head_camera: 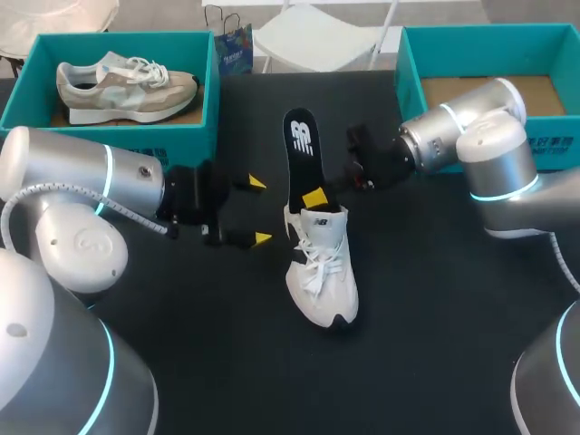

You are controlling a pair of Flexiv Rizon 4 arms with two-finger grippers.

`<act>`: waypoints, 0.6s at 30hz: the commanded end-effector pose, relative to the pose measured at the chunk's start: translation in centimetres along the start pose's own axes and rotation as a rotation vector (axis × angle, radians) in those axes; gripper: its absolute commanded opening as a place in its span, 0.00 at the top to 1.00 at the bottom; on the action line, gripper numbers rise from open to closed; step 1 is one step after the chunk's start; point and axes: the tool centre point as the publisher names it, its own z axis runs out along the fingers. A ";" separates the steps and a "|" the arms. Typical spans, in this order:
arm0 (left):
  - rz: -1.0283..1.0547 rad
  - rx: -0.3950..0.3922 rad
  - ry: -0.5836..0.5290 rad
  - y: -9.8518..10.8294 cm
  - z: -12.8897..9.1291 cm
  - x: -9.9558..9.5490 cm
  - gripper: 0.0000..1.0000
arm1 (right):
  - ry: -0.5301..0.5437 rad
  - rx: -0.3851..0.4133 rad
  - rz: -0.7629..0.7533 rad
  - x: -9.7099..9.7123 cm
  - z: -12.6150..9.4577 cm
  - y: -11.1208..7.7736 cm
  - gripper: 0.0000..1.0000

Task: Take the shoe out of the shoebox, open the shoe tongue, remove and reinsert the insole, then place the shoe into the shoebox

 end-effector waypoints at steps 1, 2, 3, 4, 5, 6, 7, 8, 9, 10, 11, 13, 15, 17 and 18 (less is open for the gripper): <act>0.000 -0.005 0.003 -0.1 0.1 -0.1 0.00 | -0.003 -0.009 0.032 0.3 0.8 -2.0 1.00; 0.000 -0.005 0.003 -0.1 0.1 -0.1 0.00 | -0.001 -0.007 0.045 0.4 1.0 -2.4 1.00; 0.000 -0.005 0.003 -0.1 0.1 -0.1 0.00 | -0.003 0.000 0.059 0.5 1.1 -2.7 1.00; 0.000 -0.005 0.003 -0.1 0.1 -0.1 0.00 | -0.003 0.008 0.073 0.6 1.2 -3.1 1.00; 0.000 -0.005 0.003 -0.1 0.1 -0.1 0.00 | -0.002 0.002 0.075 0.7 1.2 -3.3 1.00; 0.000 -0.005 0.003 -0.1 0.1 -0.1 0.00 | -0.005 -0.004 0.074 0.7 1.2 -3.4 1.00; 0.000 -0.005 0.003 -0.1 0.1 -0.1 0.00 | -0.008 -0.003 0.075 0.8 1.1 -3.4 1.00; 0.000 -0.005 0.003 -0.1 0.1 -0.1 0.00 | -0.015 -0.007 0.068 0.8 1.0 -3.2 1.00; 0.000 -0.005 0.003 -0.1 0.1 -0.1 0.00 | -0.024 -0.005 0.057 0.9 0.9 -2.9 1.00; 0.000 -0.005 0.003 -0.1 0.1 -0.1 0.00 | -0.027 -0.004 0.047 0.9 0.8 -2.7 1.00; 0.000 -0.005 0.003 -0.1 0.1 -0.1 0.00 | -0.031 -0.005 0.037 0.9 0.7 -2.4 1.00; 0.000 -0.005 0.003 -0.1 0.1 -0.1 0.00 | -0.037 0.006 0.016 1.0 0.5 -1.7 0.75; 0.000 -0.005 0.003 -0.1 0.1 -0.1 0.00 | -0.042 0.020 0.000 1.1 0.4 -1.0 0.70; 0.000 -0.005 0.003 -0.1 0.1 -0.1 0.00 | -0.044 0.029 -0.010 1.2 0.4 -0.5 0.71; 0.000 -0.005 0.003 -0.1 0.1 -0.1 0.00 | -0.044 0.029 -0.016 1.3 0.4 -0.2 0.70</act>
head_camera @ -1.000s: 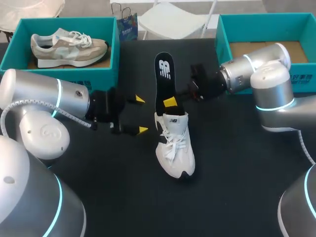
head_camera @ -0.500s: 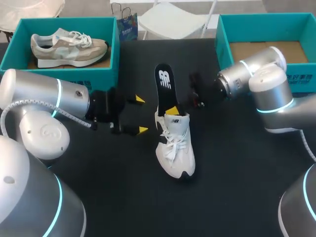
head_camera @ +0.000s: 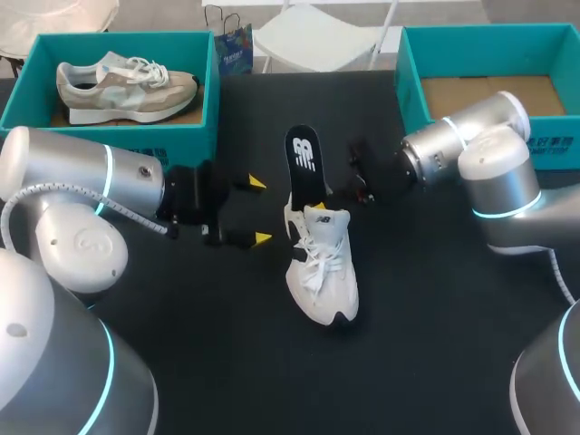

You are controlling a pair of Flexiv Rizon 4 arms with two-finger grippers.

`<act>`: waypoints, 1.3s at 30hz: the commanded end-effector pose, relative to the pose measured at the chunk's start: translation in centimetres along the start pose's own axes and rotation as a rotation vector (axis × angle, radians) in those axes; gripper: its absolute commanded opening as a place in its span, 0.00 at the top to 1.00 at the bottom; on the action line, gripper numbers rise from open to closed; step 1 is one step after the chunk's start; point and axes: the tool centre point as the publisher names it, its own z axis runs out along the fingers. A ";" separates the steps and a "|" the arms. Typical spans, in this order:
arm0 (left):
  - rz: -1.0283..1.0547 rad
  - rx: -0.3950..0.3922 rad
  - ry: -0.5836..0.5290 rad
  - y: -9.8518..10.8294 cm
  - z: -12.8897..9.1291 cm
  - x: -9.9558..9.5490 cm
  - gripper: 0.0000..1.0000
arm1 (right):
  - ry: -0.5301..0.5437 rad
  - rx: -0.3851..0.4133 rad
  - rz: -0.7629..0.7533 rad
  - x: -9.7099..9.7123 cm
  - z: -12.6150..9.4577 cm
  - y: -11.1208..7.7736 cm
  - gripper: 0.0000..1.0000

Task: Take the shoe out of the shoebox, open the shoe tongue, remove and reinsert the insole, then place the shoe into the shoebox

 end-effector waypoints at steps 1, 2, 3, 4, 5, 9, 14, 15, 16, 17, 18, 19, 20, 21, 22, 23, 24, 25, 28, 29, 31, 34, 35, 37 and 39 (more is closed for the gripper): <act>0.000 -0.005 0.002 -0.1 0.1 -0.1 0.00 | -0.012 0.022 -0.012 0.5 -0.3 1.3 0.70; 0.000 -0.005 0.002 -0.1 0.1 -0.1 0.00 | -0.013 0.023 -0.016 0.6 -0.3 1.4 0.71; 0.000 -0.005 0.002 -0.1 0.1 -0.1 0.00 | -0.014 0.025 -0.022 0.6 -0.3 1.6 0.71; 0.000 -0.005 0.002 -0.1 0.1 -0.1 0.00 | -0.014 0.029 -0.025 0.6 -0.4 1.8 0.71; 0.000 -0.005 0.002 -0.1 0.1 -0.1 0.00 | -0.015 0.033 -0.026 0.5 -0.4 1.9 0.71; 0.000 -0.005 0.002 -0.1 0.1 -0.1 0.00 | -0.014 0.042 -0.038 -0.1 -0.8 2.5 0.72; 0.000 -0.005 0.002 -0.1 0.1 -0.1 0.00 | 0.003 0.066 -0.028 -1.1 -0.9 2.5 0.85; 0.000 -0.005 0.002 -0.1 0.1 -0.1 0.00 | 0.005 0.068 -0.025 -1.3 -0.9 2.4 0.91; 0.000 -0.005 0.002 -0.1 0.1 -0.1 0.00 | 0.010 0.070 -0.020 -1.3 -0.9 2.3 1.00; 0.000 -0.005 0.002 -0.1 0.1 -0.1 0.00 | 0.015 0.074 -0.012 -1.4 -0.9 2.3 1.00; 0.000 -0.005 0.002 -0.1 0.1 -0.1 0.00 | 0.019 0.083 0.000 -1.4 -0.8 2.1 1.00; 0.000 -0.005 0.002 -0.1 0.1 -0.1 0.00 | 0.022 0.091 0.012 -1.4 -0.7 1.9 1.00; 0.000 -0.005 0.002 -0.1 0.1 -0.1 0.00 | 0.025 0.099 0.027 -1.4 -0.6 1.6 1.00; 0.000 -0.005 0.002 -0.1 0.1 -0.1 0.00 | 0.028 0.104 0.037 -1.4 -0.5 1.4 1.00; 0.000 -0.005 0.002 -0.1 0.1 -0.1 0.00 | 0.030 0.120 0.062 -1.3 -0.4 0.9 1.00; 0.000 -0.005 0.002 -0.1 0.1 -0.1 0.00 | 0.032 0.137 0.085 -1.2 -0.2 0.4 1.00; 0.000 -0.005 0.002 -0.1 0.1 -0.1 0.00 | 0.031 0.144 0.098 -1.1 -0.1 0.0 1.00; 0.000 -0.005 0.002 -0.1 0.1 -0.1 0.00 | 0.034 0.138 0.109 -1.0 0.0 -0.5 1.00; 0.000 -0.005 0.002 -0.1 0.1 -0.1 0.00 | 0.030 0.136 0.153 -0.4 0.2 -1.9 1.00; 0.000 -0.005 0.002 -0.1 0.1 -0.1 0.00 | 0.028 0.138 0.162 -0.3 0.2 -2.2 1.00; 0.000 -0.005 0.002 -0.1 0.1 -0.1 0.00 | 0.027 0.127 0.171 0.0 0.2 -2.6 1.00; 0.000 -0.005 0.002 -0.1 0.1 -0.1 0.00 | 0.016 0.119 0.169 0.1 0.2 -2.7 1.00; 0.000 -0.005 0.002 -0.1 0.1 -0.1 0.00 | 0.011 0.117 0.164 0.2 0.1 -2.5 1.00; 0.000 -0.005 0.002 -0.1 0.1 -0.1 0.00 | 0.001 0.120 0.143 0.2 0.0 -2.0 1.00; 0.000 -0.005 0.002 -0.1 0.1 -0.1 0.00 | -0.003 0.119 0.132 0.2 0.0 -1.6 0.92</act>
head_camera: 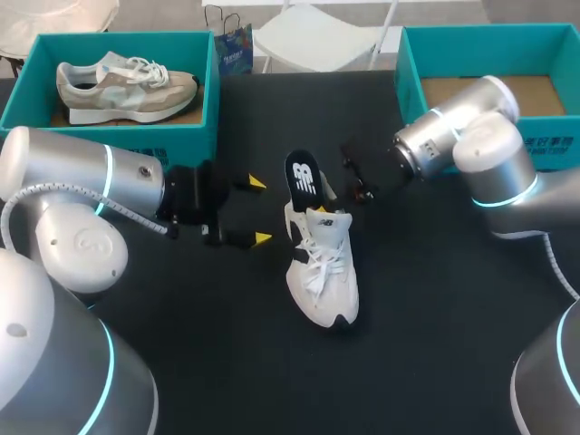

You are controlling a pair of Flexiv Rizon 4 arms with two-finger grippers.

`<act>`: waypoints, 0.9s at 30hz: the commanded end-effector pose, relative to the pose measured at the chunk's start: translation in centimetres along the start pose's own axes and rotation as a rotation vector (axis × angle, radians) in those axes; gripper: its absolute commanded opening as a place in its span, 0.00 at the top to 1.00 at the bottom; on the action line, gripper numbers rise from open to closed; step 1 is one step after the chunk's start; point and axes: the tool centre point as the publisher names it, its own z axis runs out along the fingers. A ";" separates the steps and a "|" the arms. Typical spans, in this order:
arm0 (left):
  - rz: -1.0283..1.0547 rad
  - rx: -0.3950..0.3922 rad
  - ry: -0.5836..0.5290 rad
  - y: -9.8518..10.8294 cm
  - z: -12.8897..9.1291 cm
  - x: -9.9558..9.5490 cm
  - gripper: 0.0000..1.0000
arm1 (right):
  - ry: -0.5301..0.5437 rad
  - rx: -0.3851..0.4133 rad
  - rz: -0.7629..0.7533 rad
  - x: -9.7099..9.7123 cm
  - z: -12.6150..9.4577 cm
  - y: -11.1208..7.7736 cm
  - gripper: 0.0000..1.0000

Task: Take the shoe out of the shoebox, open the shoe tongue, remove and reinsert the insole, then place the shoe into the shoebox

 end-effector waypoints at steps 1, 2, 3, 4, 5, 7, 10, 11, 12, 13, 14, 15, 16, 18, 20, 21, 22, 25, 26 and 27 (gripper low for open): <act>0.000 -0.005 0.003 -0.1 0.1 -0.1 0.00 | -0.027 0.005 -0.020 0.9 -0.1 0.4 0.83; 0.000 -0.005 0.003 -0.1 0.1 -0.1 0.00 | -0.027 0.004 -0.032 1.0 -0.2 0.8 0.78; 0.000 -0.005 0.003 -0.1 0.1 -0.1 0.00 | -0.030 0.007 -0.035 1.0 -0.2 1.0 0.78; 0.000 -0.005 0.003 -0.1 0.1 -0.1 0.00 | -0.034 0.013 -0.046 1.1 -0.3 1.3 0.77; 0.000 -0.005 0.003 -0.1 0.1 -0.1 0.00 | -0.037 0.016 -0.055 1.3 -0.4 1.8 0.76; 0.000 -0.005 0.003 -0.1 0.1 -0.1 0.00 | -0.043 0.023 -0.069 1.5 -0.6 2.3 0.76; 0.000 -0.005 0.003 -0.1 0.1 -0.1 0.00 | -0.050 0.034 -0.087 1.5 -0.8 3.2 0.74; 0.000 -0.005 0.003 -0.1 0.1 -0.1 0.00 | -0.049 0.036 -0.090 1.5 -0.9 3.4 0.73; 0.000 -0.005 0.003 -0.1 0.1 -0.1 0.00 | -0.050 0.039 -0.092 1.4 -0.9 3.5 0.73; 0.000 -0.005 0.003 -0.1 0.1 -0.1 0.00 | -0.050 0.041 -0.096 1.3 -1.0 3.7 0.73; 0.000 -0.005 0.003 -0.1 0.1 -0.1 0.00 | -0.050 0.042 -0.098 1.3 -1.0 3.8 0.73; 0.000 -0.005 0.003 -0.1 0.1 -0.1 0.00 | -0.052 0.048 -0.102 1.1 -1.2 4.0 0.73; 0.000 -0.005 0.003 -0.1 0.1 -0.1 0.00 | -0.053 0.050 -0.104 1.0 -1.3 4.2 0.74; 0.000 -0.005 0.003 -0.1 0.1 -0.1 0.00 | -0.053 0.052 -0.107 0.7 -1.5 4.4 0.75; 0.000 -0.005 0.003 -0.1 0.1 -0.1 0.00 | -0.035 0.063 -0.104 0.2 -1.6 4.4 0.91; 0.000 -0.005 0.003 -0.1 0.1 -0.1 0.00 | -0.033 0.065 -0.101 0.1 -1.6 4.4 1.00; 0.000 -0.005 0.003 -0.1 0.1 -0.1 0.00 | -0.026 0.071 -0.091 -0.1 -1.6 4.3 1.00; 0.000 -0.005 0.003 -0.1 0.1 -0.1 0.00 | -0.003 0.084 -0.058 -0.4 -1.5 3.7 1.00; 0.000 -0.005 0.003 -0.1 0.1 -0.1 0.00 | 0.004 0.090 -0.040 -0.4 -1.4 3.4 1.00; 0.000 -0.005 0.003 -0.1 0.1 -0.1 0.00 | 0.006 0.093 -0.026 -0.4 -1.2 2.9 1.00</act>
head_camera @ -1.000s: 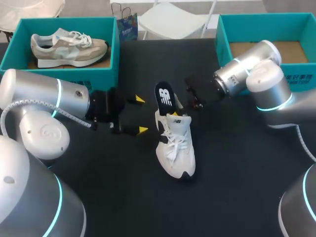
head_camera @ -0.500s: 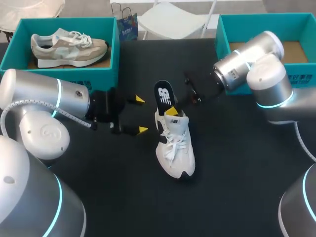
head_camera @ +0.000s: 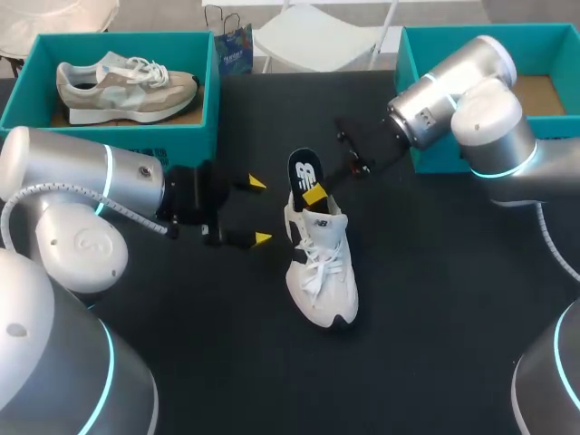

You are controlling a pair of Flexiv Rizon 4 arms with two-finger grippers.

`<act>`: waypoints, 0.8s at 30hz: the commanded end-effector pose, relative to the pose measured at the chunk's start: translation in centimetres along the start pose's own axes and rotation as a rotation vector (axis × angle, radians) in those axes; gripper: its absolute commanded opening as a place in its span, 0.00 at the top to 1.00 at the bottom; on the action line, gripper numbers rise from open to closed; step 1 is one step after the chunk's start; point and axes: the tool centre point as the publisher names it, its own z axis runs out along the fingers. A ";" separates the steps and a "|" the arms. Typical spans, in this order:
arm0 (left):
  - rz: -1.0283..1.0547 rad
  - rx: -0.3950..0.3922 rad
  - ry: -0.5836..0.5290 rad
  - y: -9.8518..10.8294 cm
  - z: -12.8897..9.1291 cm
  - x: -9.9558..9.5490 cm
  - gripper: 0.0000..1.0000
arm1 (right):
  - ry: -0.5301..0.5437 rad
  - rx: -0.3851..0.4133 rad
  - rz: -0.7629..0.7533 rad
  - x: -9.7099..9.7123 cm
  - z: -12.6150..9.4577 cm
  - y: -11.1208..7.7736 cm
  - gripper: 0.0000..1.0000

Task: Take the shoe out of the shoebox, open the shoe tongue, remove and reinsert the insole, then place the shoe into the shoebox

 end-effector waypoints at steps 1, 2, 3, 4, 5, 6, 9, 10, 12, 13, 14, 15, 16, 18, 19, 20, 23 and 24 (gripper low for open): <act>0.000 -0.005 0.003 -0.1 0.1 -0.1 0.00 | 0.035 0.013 0.039 -0.9 0.7 -0.8 1.00; 0.000 -0.005 0.003 -0.1 0.1 -0.1 0.00 | 0.038 0.010 0.051 -0.7 0.9 -1.1 1.00; 0.000 -0.005 0.003 -0.1 0.1 -0.1 0.00 | 0.039 0.013 0.063 -0.6 1.1 -1.4 1.00; 0.000 -0.005 0.003 -0.1 0.1 -0.1 0.00 | 0.043 0.014 0.077 -0.4 1.2 -1.8 1.00; 0.000 -0.005 0.003 -0.1 0.1 -0.1 0.00 | 0.045 0.013 0.088 -0.2 1.4 -2.1 1.00; 0.000 -0.005 0.003 -0.1 0.1 -0.1 0.00 | 0.051 0.009 0.097 -0.1 1.6 -2.4 1.00; 0.000 -0.005 0.003 -0.1 0.1 -0.1 0.00 | 0.057 0.005 0.119 0.3 2.2 -3.2 1.00; 0.000 -0.005 0.003 -0.1 0.1 -0.1 0.00 | 0.057 0.003 0.120 0.4 2.2 -3.2 1.00; 0.000 -0.005 0.003 -0.1 0.1 -0.1 0.00 | 0.045 -0.006 0.119 0.6 2.2 -3.2 1.00; 0.000 -0.005 0.003 -0.1 0.1 -0.1 0.00 | 0.043 -0.005 0.118 0.6 2.0 -3.1 1.00; 0.000 -0.005 0.003 -0.1 0.1 -0.1 0.00 | 0.037 -0.002 0.114 0.6 1.9 -3.0 1.00; 0.000 -0.005 0.003 -0.1 0.1 -0.1 0.00 | 0.034 0.001 0.111 0.5 1.8 -2.8 1.00; 0.000 -0.005 0.003 -0.1 0.1 -0.1 0.00 | 0.027 0.007 0.104 0.6 1.6 -2.6 1.00; 0.000 -0.005 0.003 -0.1 0.1 -0.1 0.00 | 0.019 0.012 0.092 0.6 1.3 -2.1 1.00; 0.000 -0.005 0.003 -0.1 0.1 -0.1 0.00 | 0.016 0.016 0.085 0.6 1.2 -1.8 1.00; 0.000 -0.005 0.003 -0.1 0.1 -0.1 0.00 | 0.010 0.022 0.077 0.7 1.1 -1.5 1.00; 0.000 -0.005 0.003 -0.1 0.1 -0.1 0.00 | 0.000 0.028 0.054 0.9 0.6 -0.5 1.00; 0.000 -0.005 0.003 -0.1 0.1 -0.1 0.00 | -0.001 0.025 0.048 0.9 0.5 -0.2 1.00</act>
